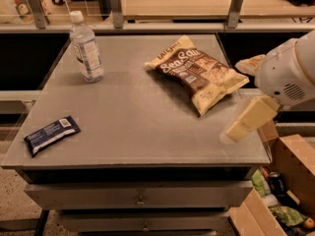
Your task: Move blue plastic bottle near rxbar blueberry
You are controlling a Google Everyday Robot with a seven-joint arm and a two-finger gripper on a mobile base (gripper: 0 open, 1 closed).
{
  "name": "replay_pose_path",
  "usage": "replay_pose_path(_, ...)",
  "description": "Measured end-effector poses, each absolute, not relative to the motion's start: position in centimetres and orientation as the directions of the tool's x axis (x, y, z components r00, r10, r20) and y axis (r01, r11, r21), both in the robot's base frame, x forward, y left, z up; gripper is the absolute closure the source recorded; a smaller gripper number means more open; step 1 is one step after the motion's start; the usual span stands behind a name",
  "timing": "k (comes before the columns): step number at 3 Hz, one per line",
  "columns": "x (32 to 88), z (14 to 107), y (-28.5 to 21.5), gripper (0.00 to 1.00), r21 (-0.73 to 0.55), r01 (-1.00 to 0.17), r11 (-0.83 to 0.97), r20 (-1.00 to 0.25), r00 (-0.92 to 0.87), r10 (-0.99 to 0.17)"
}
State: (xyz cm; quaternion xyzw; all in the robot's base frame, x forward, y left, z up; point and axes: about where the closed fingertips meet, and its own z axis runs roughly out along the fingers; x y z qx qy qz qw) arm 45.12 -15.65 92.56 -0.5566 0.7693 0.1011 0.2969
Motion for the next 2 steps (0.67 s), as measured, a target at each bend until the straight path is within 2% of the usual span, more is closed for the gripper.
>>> replay_pose_path(1, 47.0, 92.0, -10.8, 0.0, -0.172, -0.914, 0.367, -0.73, -0.132, -0.671)
replay_pose_path(2, 50.2, 94.8, -5.6, 0.0, -0.221, -0.898, 0.381, -0.868, 0.002, -0.497)
